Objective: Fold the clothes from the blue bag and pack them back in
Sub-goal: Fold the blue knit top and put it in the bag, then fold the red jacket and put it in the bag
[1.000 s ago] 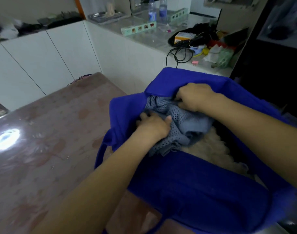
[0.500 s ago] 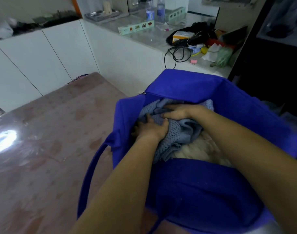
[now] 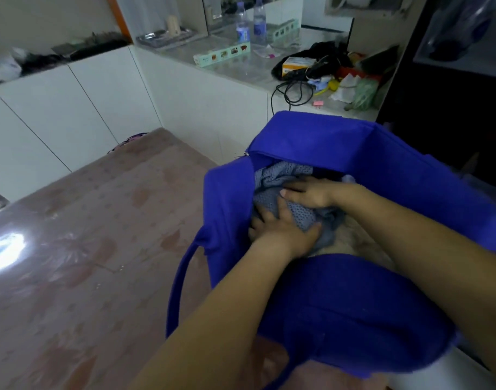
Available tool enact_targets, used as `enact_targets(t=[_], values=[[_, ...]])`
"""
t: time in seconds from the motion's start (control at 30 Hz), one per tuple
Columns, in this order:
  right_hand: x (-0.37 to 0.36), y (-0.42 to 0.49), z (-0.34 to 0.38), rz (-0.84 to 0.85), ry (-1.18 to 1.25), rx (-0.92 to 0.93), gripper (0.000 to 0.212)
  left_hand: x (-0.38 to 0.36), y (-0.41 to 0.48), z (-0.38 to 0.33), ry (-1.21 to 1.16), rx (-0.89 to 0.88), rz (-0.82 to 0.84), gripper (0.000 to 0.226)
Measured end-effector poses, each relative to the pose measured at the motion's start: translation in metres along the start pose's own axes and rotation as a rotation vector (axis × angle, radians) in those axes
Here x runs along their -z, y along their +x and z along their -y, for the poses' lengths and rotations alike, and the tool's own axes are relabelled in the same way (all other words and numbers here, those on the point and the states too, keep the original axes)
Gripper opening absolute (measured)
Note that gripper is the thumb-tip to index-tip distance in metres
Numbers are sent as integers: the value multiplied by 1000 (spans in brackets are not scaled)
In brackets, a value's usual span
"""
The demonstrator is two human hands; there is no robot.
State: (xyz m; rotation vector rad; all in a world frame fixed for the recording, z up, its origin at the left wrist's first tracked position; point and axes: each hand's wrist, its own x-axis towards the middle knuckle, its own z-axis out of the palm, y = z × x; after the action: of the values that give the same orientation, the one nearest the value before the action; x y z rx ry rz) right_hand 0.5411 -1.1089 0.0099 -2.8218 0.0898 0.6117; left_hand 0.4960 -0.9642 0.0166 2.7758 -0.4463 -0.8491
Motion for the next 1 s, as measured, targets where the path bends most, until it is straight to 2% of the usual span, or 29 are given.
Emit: enact_targets(t=[0.1,0.2,0.37,0.47,0.53,0.63,0.77,0.8,0.87,1.0], values=[[9,-29,13,-11,36,25,61,3,-15,10,36,-26,70,95],[22,-90,29,-74,88,37,55,17,-55,20,2,-186,70,90],[-14,-268,32,-563,253,19,56,10,-167,48,-82,-538,-216,85],[-77,-385,41,-680,483,-48,62,-19,-222,63,-117,-743,-281,80],[-129,-450,41,-680,583,-182,67,-45,-248,60,-149,-833,-240,78],[-204,-538,37,-642,641,-427,69,-91,-280,32,-130,-901,-91,80],[-273,-644,37,-746,744,-676,81,-150,-326,-16,-36,-985,126,83],[-284,-667,36,-797,764,-723,77,-161,-337,-29,-17,-1005,161,83],[-297,-707,36,-890,782,-826,56,-182,-359,-55,9,-1045,213,84],[-331,-770,13,-957,759,-1043,55,-224,-394,-108,30,-1094,293,83]])
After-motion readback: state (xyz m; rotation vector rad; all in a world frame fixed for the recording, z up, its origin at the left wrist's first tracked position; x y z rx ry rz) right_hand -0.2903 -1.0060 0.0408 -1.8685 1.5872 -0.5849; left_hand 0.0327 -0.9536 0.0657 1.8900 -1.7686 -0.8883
